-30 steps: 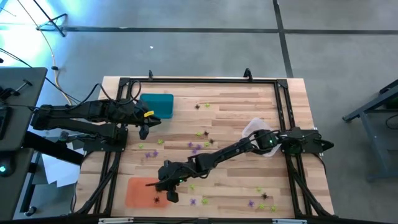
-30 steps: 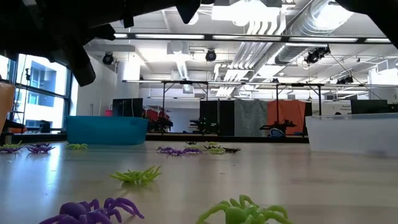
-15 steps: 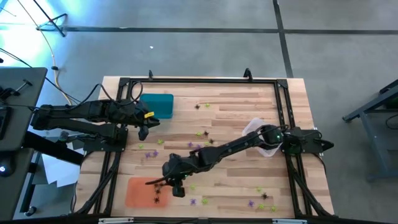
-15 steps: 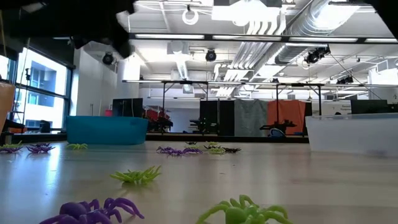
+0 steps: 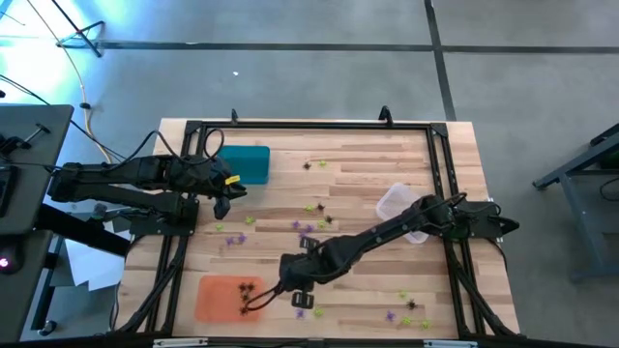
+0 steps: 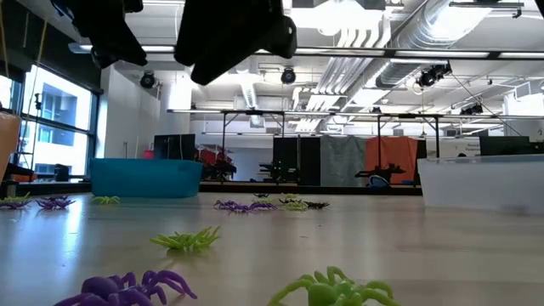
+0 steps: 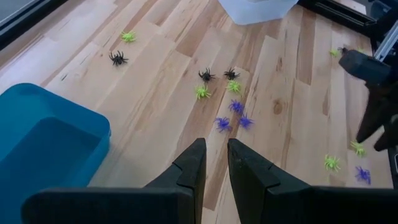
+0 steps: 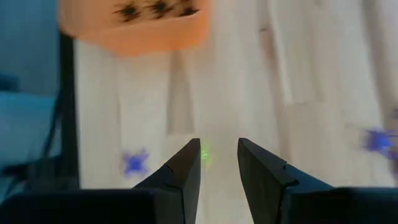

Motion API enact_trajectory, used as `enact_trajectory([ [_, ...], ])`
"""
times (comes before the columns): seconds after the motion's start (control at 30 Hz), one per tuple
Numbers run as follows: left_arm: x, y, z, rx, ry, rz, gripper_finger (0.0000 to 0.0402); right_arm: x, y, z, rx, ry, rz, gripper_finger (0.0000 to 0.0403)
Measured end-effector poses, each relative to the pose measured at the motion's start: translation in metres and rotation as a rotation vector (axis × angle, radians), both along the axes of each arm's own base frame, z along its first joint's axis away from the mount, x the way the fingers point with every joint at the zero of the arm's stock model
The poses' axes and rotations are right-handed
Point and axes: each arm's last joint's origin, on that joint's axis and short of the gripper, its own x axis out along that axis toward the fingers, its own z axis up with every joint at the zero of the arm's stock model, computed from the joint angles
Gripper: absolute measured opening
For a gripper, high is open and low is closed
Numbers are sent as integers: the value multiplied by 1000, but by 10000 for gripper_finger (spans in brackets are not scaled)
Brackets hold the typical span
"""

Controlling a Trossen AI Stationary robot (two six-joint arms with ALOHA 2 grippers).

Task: Sort Halloween decoration
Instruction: Put the green spider toy into the blue bin

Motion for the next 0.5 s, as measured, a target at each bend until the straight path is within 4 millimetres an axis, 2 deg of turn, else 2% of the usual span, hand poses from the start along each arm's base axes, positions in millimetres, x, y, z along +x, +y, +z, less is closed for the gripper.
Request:
enact_trajectory([
  [0.07,0,0,0,0,0,1,53,1,2,-4,-34,-34,-21,103],
  [0.17,0,0,0,-5,0,4,53,-1,4,-22,-10,-75,-38,103],
  [0.4,0,-1,0,-52,-1,11,53,-20,-4,-62,251,-203,-107,103],
  [0.5,0,-1,0,-64,-5,22,53,-33,-3,-58,240,-222,-120,103],
])
